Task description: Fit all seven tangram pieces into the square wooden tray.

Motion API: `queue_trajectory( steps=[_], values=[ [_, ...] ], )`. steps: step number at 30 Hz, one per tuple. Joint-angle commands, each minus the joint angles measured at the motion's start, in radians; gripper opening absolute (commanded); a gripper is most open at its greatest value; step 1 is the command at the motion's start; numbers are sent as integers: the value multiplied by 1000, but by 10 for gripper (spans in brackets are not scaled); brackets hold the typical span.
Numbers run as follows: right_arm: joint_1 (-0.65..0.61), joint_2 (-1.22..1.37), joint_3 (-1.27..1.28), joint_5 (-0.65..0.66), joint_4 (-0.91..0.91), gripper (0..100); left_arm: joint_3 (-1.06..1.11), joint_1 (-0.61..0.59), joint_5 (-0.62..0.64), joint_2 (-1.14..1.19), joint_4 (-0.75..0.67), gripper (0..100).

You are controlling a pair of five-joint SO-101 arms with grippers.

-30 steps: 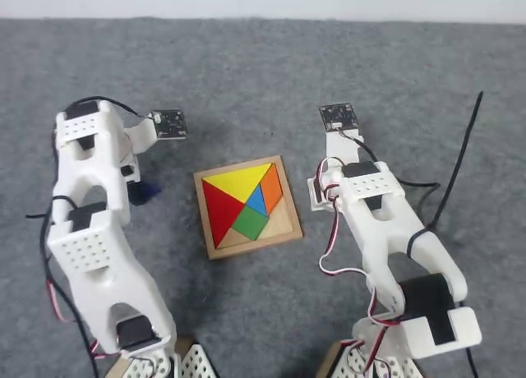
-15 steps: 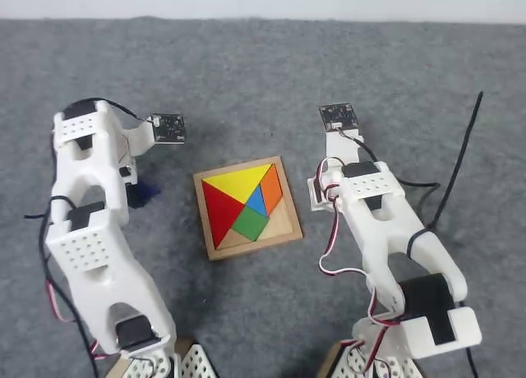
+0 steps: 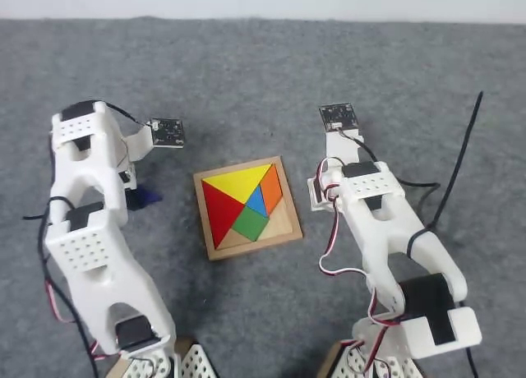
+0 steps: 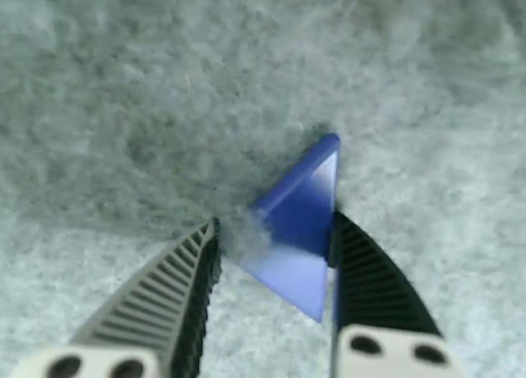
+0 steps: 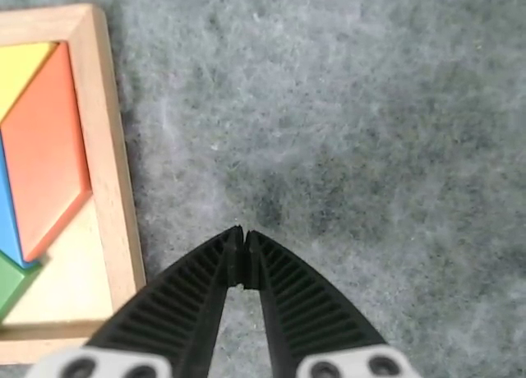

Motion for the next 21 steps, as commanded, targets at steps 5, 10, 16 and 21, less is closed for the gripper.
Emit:
queue_trajectory(
  steps=[5, 10, 16, 21],
  values=[
    [-8, -8, -8, 18, -16, 9, 2, -20, -18, -9, 106, 141],
    [-8, -8, -8, 18, -16, 9, 2, -6, -18, -9, 143, 118],
    [-8, -8, -8, 18, -16, 9, 2, 5, -18, -9, 144, 115],
    [-8, -8, -8, 18, -16, 9, 8, 2, -18, -38, 157, 115]
  ],
)
